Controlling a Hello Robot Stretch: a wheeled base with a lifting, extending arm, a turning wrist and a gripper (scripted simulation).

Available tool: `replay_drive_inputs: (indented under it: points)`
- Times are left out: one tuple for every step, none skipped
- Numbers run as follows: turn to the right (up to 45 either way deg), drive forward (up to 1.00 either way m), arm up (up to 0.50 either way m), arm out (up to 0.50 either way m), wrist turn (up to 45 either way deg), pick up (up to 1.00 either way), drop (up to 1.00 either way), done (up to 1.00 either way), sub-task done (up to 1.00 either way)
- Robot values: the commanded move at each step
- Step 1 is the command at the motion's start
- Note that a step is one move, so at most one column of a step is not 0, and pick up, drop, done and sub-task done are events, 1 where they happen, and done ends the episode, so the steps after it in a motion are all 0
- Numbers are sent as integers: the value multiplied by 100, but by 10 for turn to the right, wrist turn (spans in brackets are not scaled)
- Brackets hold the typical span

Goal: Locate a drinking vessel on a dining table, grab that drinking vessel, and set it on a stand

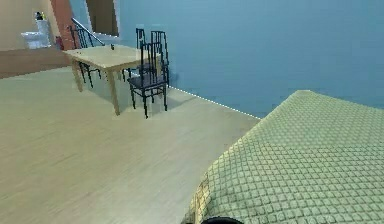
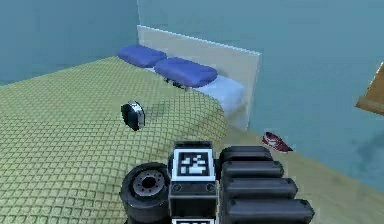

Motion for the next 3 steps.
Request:
replay_drive_inputs:
  points:
    - [-390,0,0,0,0,0,0,0,0]
    - [0,100,0,0,0,0,0,0,0]
    - [-30,0,0,0,0,0,0,0,0]
